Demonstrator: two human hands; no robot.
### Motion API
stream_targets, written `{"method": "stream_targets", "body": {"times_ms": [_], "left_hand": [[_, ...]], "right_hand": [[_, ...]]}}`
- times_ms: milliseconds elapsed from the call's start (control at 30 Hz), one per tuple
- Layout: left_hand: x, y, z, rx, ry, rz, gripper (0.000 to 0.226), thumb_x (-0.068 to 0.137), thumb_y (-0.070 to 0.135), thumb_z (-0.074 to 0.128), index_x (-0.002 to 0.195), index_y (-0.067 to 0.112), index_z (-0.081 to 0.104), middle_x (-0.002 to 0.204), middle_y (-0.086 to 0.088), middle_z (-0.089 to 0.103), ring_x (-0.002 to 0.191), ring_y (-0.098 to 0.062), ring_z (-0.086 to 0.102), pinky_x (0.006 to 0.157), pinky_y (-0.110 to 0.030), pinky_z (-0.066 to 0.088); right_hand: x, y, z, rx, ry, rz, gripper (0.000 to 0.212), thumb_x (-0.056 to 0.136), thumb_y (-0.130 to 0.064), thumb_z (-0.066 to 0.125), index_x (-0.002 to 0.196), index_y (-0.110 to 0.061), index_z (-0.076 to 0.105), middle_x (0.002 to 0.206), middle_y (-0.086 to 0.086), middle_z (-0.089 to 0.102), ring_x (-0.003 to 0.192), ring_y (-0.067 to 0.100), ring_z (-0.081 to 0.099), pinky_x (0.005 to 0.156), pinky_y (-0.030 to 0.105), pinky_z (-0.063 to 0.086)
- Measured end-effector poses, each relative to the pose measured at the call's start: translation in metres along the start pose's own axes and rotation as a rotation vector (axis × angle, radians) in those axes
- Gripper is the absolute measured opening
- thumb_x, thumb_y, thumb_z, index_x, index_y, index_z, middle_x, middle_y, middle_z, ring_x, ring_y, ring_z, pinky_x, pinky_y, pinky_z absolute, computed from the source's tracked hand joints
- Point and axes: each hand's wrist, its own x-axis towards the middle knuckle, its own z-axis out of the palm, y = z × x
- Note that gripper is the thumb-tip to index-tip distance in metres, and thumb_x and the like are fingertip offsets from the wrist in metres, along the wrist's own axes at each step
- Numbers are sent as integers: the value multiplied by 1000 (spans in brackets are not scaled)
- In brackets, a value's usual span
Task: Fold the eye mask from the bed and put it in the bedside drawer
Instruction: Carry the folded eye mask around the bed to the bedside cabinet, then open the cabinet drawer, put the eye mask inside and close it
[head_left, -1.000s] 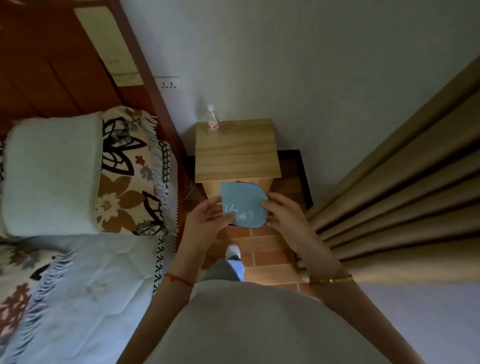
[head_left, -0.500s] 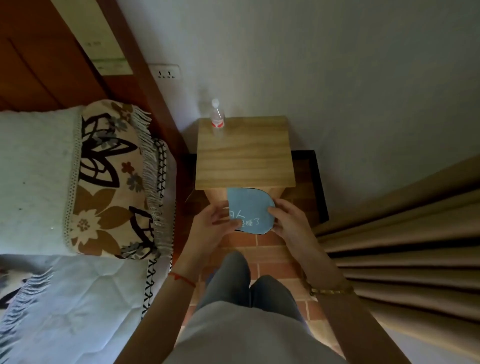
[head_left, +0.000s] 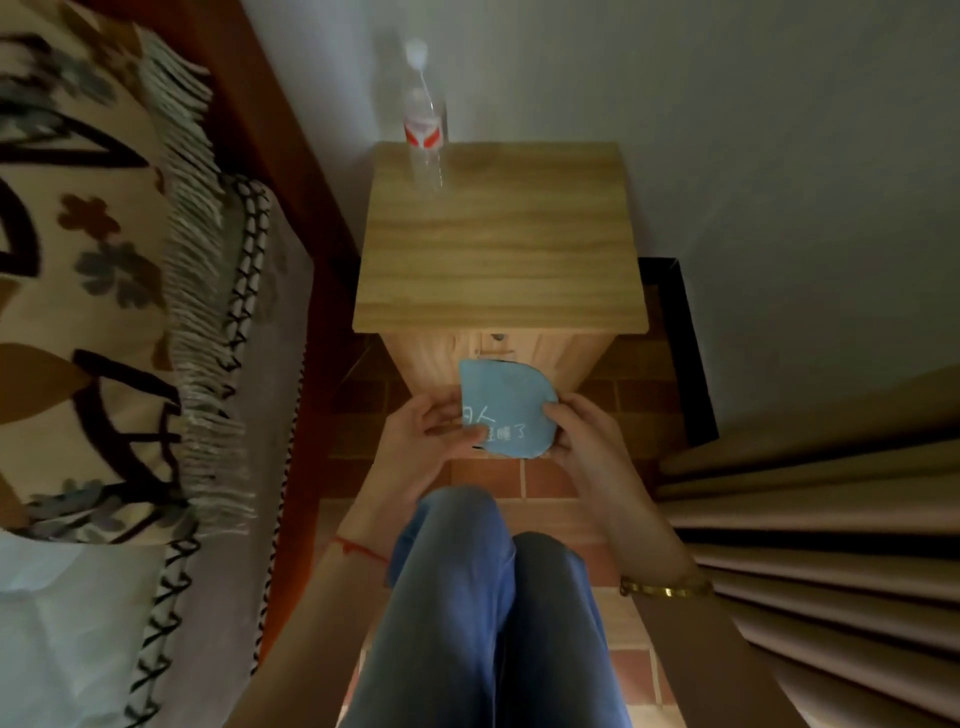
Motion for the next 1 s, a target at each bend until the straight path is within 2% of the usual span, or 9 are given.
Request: {"method": "stream_targets", "body": {"times_ms": [167,333,467,533,700,833,933,1000], "left_hand": [[57,-55,-7,54,-40,32,52,74,2,77,122,12,60,107,-5,72,97,-16,71,75,-23,58],[99,-99,-16,65,-102,35,46,77,6,75,121,10,61,105,-5,74,92,-13,72,72,-20,58],[123,-123,-20,73,-138,63,39,80,6,73,118,10,63,106,-10,73,90,-16,73,73,-23,59],[129,-130,-19,76,-161,75,37,81,7,71,117,12,63,107,-10,72,93,-17,72,77,-25,60],[134,-138,-16,57,-192,61,37,85,9,68,121,9,61,109,-11,72,93,-18,72,79,-26,60],[139,-133,-9,117,-225,19,26,94,21,57,118,13,62,106,-6,73,89,-15,74,72,-21,59],[158,-126,0,164,-219,-4,23,98,26,49,112,15,63,107,-5,71,96,-18,71,80,-25,59],[179,-122,10,157,-167,-75,27,99,26,47,118,14,61,107,-4,69,98,-20,68,85,-29,58]], "right_hand": [[57,52,-7,31,15,-38,15,91,-7,56,102,-7,66,107,13,68,100,24,66,80,34,56],[99,100,-14,23,22,-79,14,89,-9,57,91,-17,69,98,6,71,93,17,68,72,28,55],[121,126,-21,30,42,-93,13,89,-11,58,94,-16,69,103,7,71,100,20,68,78,30,56],[125,133,-24,43,34,-107,13,89,-12,58,95,-16,69,104,7,71,100,20,68,82,32,56],[127,139,-30,64,28,-125,12,91,-13,57,95,-15,68,104,8,70,100,20,67,82,32,57],[129,139,-36,94,42,-138,12,90,-12,57,90,-14,68,95,3,71,94,18,67,74,28,56],[135,138,-40,71,59,-141,11,90,-12,56,87,-13,67,91,2,68,89,16,66,66,23,54],[140,138,-42,58,75,-134,12,90,-13,56,87,-13,67,93,3,68,90,16,65,68,24,55]]}}
